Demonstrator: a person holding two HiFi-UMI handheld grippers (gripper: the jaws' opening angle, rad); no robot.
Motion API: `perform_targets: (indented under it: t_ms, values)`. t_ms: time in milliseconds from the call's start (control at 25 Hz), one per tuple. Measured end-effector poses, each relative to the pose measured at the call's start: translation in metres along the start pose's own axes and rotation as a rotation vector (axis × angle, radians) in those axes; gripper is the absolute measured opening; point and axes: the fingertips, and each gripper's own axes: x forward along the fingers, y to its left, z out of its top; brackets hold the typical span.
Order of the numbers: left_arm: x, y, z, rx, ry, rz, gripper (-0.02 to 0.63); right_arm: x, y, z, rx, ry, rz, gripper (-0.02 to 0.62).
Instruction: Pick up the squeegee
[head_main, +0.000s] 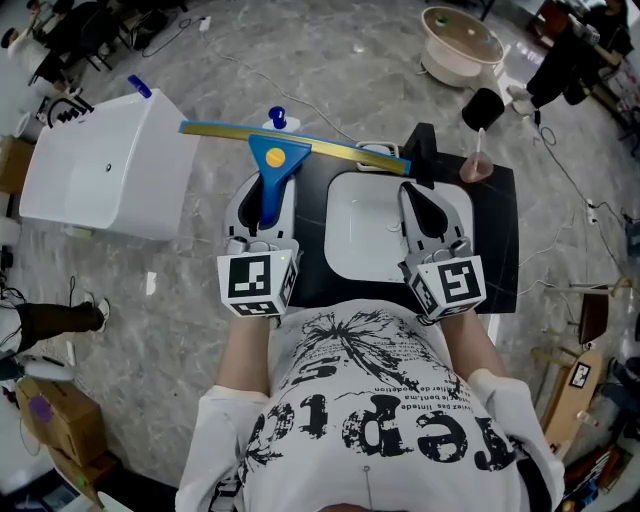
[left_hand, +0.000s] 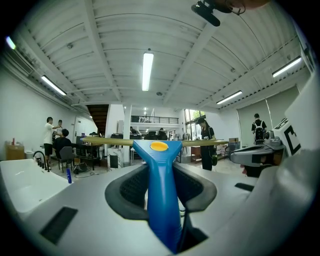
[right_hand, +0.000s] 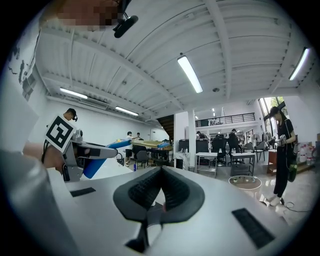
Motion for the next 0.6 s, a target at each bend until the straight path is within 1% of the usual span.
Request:
perform_targets:
  t_ms: [360, 600]
  values:
    - [0.011, -0.002, -0.010, -0.003, 0.026, 0.005, 0.147, 0.007, -0.009, -0.007, 0.005, 0.010, 0.001, 0.012]
    - [0.011, 0.000, -0.018, -0.015, 0.035, 0.009, 0.147, 0.008, -0.007, -0.012, 0.008, 0.012, -0.004, 0.012]
